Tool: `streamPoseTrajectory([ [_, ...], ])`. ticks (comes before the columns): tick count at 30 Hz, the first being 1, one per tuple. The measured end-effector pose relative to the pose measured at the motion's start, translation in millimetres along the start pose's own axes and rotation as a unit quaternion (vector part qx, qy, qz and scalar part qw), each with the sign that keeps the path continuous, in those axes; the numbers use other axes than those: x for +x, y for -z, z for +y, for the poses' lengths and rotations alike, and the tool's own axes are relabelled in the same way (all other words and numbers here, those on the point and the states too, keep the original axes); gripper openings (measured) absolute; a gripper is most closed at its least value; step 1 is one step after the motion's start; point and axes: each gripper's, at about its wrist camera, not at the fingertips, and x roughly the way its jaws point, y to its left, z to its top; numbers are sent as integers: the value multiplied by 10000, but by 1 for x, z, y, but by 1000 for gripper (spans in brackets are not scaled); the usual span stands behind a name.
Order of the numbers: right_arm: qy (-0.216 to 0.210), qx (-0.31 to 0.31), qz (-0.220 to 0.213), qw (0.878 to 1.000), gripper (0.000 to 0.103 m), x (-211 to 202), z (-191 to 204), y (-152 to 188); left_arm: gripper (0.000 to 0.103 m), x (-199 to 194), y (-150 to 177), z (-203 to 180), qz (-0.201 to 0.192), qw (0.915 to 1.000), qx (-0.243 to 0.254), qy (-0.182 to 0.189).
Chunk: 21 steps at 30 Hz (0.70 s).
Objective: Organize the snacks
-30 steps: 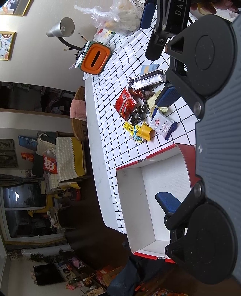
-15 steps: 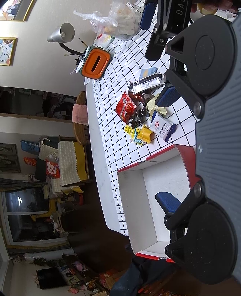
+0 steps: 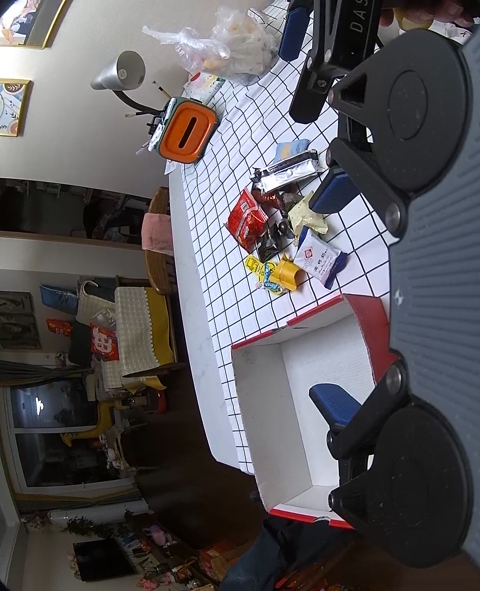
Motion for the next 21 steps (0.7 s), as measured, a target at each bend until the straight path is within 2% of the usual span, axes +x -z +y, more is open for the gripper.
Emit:
streamPoseTrajectory([
  [15,-13,-97,187,9998,103,21,-23,-5,99,37,-11,-20,291,9995,-90,-52],
  [21,-154,-159,387,9990,103,50,-49,-13,99,74,-21,-31,645,9976,-202,-130],
])
